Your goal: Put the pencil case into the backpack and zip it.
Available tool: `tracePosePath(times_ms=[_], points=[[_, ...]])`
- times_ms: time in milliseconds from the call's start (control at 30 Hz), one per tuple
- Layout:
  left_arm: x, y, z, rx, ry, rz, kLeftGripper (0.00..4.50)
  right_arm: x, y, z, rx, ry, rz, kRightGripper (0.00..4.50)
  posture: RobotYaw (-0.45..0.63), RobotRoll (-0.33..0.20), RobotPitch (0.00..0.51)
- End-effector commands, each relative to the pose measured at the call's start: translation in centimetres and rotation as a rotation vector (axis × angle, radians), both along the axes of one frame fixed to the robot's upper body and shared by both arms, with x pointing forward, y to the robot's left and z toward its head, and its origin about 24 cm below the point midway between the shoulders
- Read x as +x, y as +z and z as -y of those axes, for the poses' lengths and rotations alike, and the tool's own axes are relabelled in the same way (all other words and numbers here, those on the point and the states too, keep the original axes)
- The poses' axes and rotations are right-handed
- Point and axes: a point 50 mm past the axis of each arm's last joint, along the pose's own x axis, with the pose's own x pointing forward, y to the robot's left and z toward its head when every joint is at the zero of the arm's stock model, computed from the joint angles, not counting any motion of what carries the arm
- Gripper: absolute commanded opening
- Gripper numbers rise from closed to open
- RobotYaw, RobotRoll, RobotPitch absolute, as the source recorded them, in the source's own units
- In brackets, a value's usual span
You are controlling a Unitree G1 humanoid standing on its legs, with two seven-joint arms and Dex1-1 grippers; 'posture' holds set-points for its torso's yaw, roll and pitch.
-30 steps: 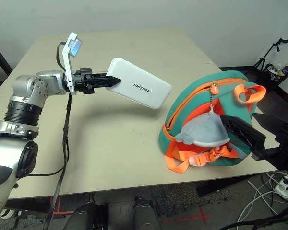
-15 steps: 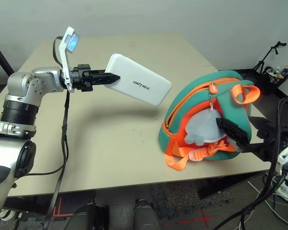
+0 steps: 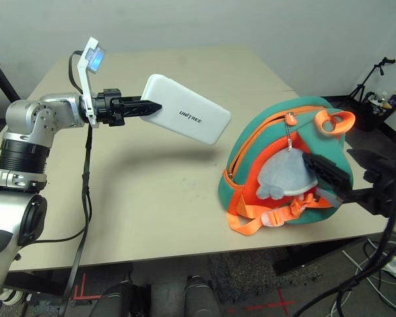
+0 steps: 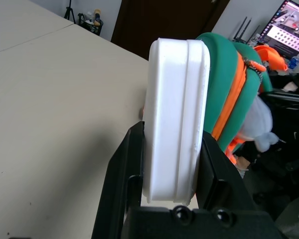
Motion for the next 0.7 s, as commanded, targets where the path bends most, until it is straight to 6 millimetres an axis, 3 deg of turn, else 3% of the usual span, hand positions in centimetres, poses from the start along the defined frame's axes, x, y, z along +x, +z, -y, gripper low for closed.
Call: tracePosePath(times_ms=[33, 333, 433, 567, 700], points=[[-0.5, 0.8, -0.3, -0.018, -0.007, 0.027, 1.41, 1.2, -1.1, 1.1, 0.008, -0.088, 0.000, 4.50, -0.24, 0.000, 0.036], [-2.0, 2.1, -0.8, 0.000, -0.025, 0.059, 1.41, 3.4, -2.2, -0.7, 0.076, 0.023, -0.008, 4.50, -0.18, 0.000, 0.050], [-2.6, 3.3, -1.3, 0.018, -0.035, 0.093, 1.41, 3.7, -2.4, -1.2, 0.075, 0.068, -0.020, 3.98, -0.16, 0.000, 0.056], [-3.2, 4.5, -1.6, 0.028, -0.048, 0.121, 1.41, 3.8, -2.5, -1.4, 0.073, 0.106, -0.039, 2.87, -0.15, 0.000, 0.071], [-3.7, 5.3, -1.6, 0.029, -0.072, 0.141, 1.41, 3.7, -2.4, -1.3, 0.061, 0.120, -0.060, 2.87, -0.15, 0.000, 0.084]])
